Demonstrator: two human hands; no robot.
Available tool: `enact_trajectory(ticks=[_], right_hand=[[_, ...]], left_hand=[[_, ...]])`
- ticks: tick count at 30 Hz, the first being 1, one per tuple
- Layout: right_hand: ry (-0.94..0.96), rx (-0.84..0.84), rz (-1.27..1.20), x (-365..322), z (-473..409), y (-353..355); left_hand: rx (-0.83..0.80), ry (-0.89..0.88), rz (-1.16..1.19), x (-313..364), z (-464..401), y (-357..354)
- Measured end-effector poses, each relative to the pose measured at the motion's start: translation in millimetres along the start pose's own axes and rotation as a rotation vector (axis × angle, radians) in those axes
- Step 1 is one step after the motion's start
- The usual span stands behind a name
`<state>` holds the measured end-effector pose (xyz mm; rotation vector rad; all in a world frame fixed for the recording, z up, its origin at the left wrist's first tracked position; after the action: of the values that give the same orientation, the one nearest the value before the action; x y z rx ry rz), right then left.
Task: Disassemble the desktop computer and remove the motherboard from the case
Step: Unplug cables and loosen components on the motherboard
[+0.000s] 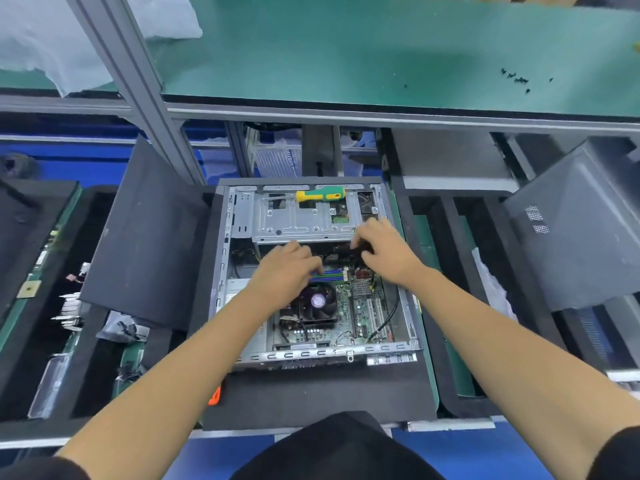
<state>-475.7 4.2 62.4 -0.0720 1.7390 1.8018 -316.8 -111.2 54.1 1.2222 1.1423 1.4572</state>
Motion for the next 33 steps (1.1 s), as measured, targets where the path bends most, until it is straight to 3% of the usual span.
enact_trajectory(ticks=[4,8,12,15,17,33], right_hand=[[-0.015,0.05,0.125,-0.1,13.8,-8.5],[-0.03,0.064,0.193,-3.1,12.1,-7.8],[-0.073,0.098,0.277,-4.1,14.7,-9.3],[-0.235,0.177,0.236,7.8,20.2,-4.6],[-0.296,0.216,0.2,12.5,23.2,-1.9],[-0.312,0.26,0.255,8.9,30.8,-2.7]], left_hand=[[0.078,0.155,0.179,-33.9,16.5,3.4],[0.279,0.325,0.468,-57.7,30.1,11.5],[0.394,0.446,0.33,-66.2,44.8,23.4],[0.398,0.499,0.114,-73.9,58.7,19.1],[0.421,0.518,0.138,-81.9,67.8,14.2],[0.285,0.414,0.246,-90.8,53.6,6.5]])
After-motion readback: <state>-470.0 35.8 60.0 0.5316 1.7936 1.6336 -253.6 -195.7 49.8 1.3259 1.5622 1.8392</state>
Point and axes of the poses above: each hand's wrist, its own z-axis away from the middle knuckle, its own y-axis out of the back of the hand, x = y × z, the point moved 7 cm from there along -z, towards the middle knuckle, and after that the axes turned 7 degrees about -x, right-handed, at the moved point
